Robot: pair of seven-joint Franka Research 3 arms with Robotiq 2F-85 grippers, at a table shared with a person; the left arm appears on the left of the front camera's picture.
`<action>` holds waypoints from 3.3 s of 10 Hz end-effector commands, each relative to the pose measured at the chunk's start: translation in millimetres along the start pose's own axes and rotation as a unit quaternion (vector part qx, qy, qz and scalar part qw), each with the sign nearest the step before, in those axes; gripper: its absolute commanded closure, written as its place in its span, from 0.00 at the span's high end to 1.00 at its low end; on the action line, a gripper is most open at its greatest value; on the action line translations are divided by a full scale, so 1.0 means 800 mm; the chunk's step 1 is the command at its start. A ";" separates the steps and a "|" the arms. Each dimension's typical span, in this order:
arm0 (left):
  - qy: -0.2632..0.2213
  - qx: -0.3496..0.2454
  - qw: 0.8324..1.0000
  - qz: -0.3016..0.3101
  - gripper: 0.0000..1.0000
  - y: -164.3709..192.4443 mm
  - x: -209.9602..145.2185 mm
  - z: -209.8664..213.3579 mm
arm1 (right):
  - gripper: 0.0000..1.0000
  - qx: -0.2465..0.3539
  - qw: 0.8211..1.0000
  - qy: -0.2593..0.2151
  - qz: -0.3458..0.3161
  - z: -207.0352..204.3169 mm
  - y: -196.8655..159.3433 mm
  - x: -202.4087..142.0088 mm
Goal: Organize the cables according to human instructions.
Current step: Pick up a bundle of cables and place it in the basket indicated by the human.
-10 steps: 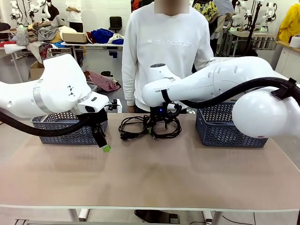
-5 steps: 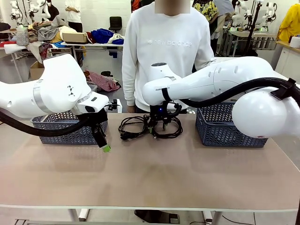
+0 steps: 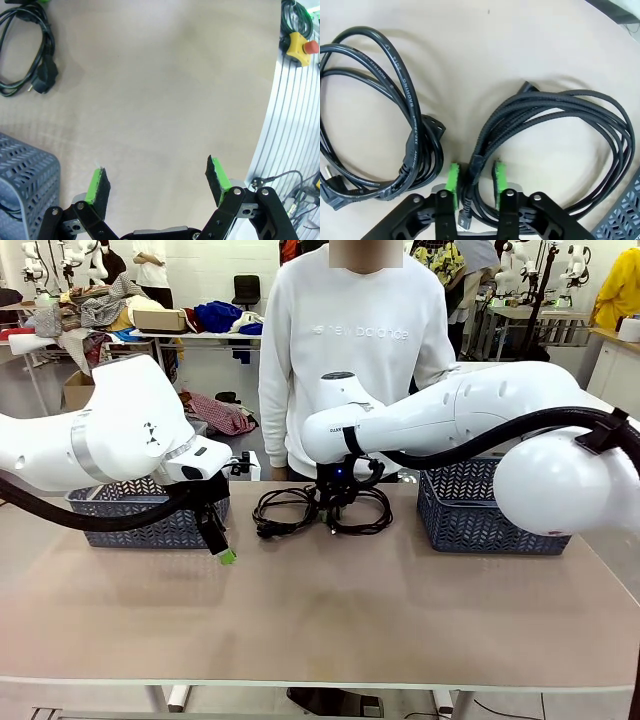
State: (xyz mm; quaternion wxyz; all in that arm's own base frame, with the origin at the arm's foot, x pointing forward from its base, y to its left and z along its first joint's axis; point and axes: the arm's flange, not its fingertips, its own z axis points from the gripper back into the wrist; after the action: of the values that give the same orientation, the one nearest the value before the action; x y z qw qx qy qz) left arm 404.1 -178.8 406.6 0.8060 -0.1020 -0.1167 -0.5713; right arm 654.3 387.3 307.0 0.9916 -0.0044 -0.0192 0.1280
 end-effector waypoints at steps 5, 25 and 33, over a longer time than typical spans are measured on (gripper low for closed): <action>-0.001 0.000 1.000 0.004 1.00 0.000 -0.002 0.001 | 0.00 0.001 1.000 -0.004 -0.029 -0.004 -0.003 0.010; -0.001 0.000 1.000 0.004 1.00 0.000 -0.002 0.001 | 0.00 -0.001 1.000 0.013 0.009 0.253 -0.103 -0.113; -0.001 0.000 1.000 0.004 1.00 0.000 -0.002 0.001 | 0.00 0.013 0.996 -0.006 -0.090 0.244 -0.221 -0.189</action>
State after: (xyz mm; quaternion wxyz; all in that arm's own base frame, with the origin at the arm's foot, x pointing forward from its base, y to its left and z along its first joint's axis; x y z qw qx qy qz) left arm 404.2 -178.7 406.6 0.8061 -0.1020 -0.1167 -0.5712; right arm 557.0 188.8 502.8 0.9982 -0.0003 -0.0096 0.0595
